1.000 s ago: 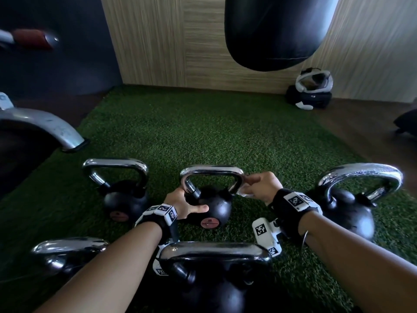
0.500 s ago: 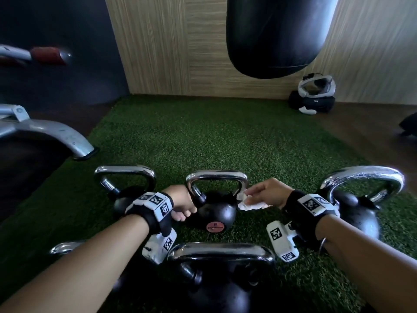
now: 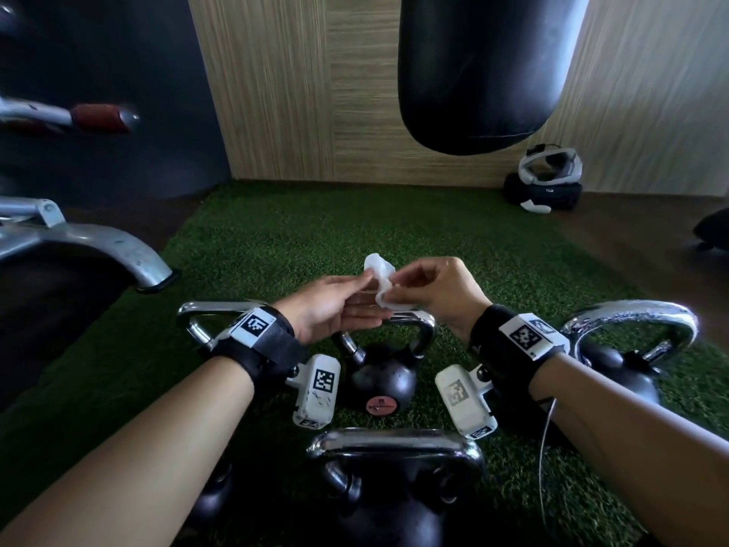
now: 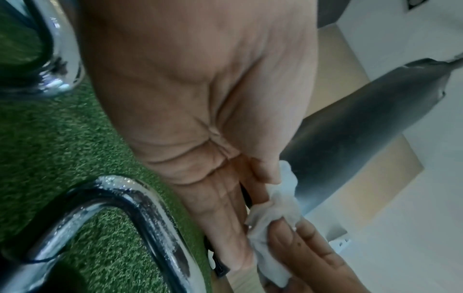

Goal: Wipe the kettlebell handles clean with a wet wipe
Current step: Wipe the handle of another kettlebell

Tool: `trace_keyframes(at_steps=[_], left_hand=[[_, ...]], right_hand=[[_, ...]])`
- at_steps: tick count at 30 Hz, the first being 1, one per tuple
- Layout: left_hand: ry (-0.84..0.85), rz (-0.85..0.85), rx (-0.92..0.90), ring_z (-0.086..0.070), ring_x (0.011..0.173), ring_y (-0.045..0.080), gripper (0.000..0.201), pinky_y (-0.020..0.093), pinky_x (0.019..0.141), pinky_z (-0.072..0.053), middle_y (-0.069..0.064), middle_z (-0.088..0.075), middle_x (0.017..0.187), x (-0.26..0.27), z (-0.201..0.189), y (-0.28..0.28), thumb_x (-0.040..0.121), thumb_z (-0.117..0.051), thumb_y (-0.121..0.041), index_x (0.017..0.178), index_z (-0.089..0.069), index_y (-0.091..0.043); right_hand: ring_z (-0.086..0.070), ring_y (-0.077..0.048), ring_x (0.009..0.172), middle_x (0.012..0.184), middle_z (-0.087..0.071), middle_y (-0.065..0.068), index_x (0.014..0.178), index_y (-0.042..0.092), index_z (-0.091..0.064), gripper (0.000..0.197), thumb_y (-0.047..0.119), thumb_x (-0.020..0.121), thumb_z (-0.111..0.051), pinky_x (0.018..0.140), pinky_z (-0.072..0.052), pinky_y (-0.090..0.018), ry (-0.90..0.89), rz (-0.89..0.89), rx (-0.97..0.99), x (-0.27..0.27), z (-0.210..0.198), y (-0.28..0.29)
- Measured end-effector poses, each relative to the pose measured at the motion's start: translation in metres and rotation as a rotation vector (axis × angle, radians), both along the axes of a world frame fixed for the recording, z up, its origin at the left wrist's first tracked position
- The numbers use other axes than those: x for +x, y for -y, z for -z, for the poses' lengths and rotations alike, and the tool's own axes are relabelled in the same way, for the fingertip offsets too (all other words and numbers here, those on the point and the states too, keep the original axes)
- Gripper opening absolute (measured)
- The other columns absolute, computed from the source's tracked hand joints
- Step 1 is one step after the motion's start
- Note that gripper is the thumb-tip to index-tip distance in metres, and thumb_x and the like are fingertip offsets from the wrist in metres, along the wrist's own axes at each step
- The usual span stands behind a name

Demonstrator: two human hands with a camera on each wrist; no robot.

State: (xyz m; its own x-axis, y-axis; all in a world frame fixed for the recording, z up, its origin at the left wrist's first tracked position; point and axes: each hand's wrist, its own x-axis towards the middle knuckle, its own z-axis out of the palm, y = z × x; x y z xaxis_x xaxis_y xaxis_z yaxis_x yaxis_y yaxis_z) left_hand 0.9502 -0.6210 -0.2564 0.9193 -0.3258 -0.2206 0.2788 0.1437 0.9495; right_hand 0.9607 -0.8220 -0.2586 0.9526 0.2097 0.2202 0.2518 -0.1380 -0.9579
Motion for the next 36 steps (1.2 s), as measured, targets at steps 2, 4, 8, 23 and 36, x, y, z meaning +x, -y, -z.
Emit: trace_keyframes(at_steps=[2, 4, 8, 23, 36], left_hand=[[-0.005, -0.021, -0.068, -0.077, 0.09, 0.027, 0.035, 0.034, 0.083, -0.064, 0.023, -0.076, 0.103, 0.0, 0.002, -0.001, 0.105, -0.051, -0.033, 0.106, -0.07, -0.003], [-0.007, -0.031, -0.098, -0.077, 0.09, 0.025, 0.041, 0.031, 0.083, -0.064, 0.022, -0.075, 0.108, 0.0, 0.002, -0.003, 0.105, -0.05, -0.033, 0.119, -0.067, 0.001], [0.006, -0.05, -0.142, -0.076, 0.082, 0.02, 0.046, 0.029, 0.084, -0.062, 0.019, -0.075, 0.105, 0.004, 0.002, -0.007, 0.086, -0.068, -0.024, 0.124, -0.064, 0.003], [0.898, -0.203, 1.072, -0.069, 0.092, 0.014, 0.035, 0.023, 0.079, -0.051, 0.002, -0.075, 0.109, 0.022, 0.037, 0.013, 0.089, -0.077, -0.029, 0.123, -0.075, -0.018], [1.098, -0.309, 1.088, -0.074, 0.092, 0.012, 0.019, 0.031, 0.081, -0.06, -0.001, -0.079, 0.11, 0.005, 0.069, -0.022, 0.095, -0.071, -0.018, 0.112, -0.08, -0.017]], right_hand=[[-0.062, -0.011, 0.069, 0.077, -0.071, -0.002, 0.082, 0.012, -0.073, 0.039, 0.013, 0.054, -0.1, 0.066, -0.056, -0.027, 0.083, 0.059, -0.035, 0.003, -0.004, -0.004], [-0.051, -0.011, 0.066, 0.074, -0.061, 0.001, 0.083, 0.017, -0.071, 0.047, 0.028, 0.05, -0.102, 0.06, -0.047, -0.029, 0.159, 0.112, -0.142, 0.005, -0.007, -0.007], [-0.042, -0.006, 0.055, 0.065, -0.055, 0.007, 0.082, 0.021, -0.067, 0.049, 0.04, 0.052, -0.1, 0.052, -0.035, -0.023, 0.257, 0.221, -0.297, 0.009, -0.009, -0.013], [-0.055, -0.012, 0.053, 0.07, -0.07, 0.001, 0.114, 0.015, -0.071, 0.045, 0.001, 0.073, -0.083, 0.046, -0.042, -0.022, -0.48, 0.146, -0.307, 0.049, 0.132, 0.054], [-0.074, -0.016, 0.097, 0.1, -0.079, 0.005, 0.094, 0.037, -0.077, 0.035, 0.034, 0.064, -0.095, 0.092, -0.058, -0.037, -0.273, 0.059, -0.287, 0.054, 0.182, 0.034]])
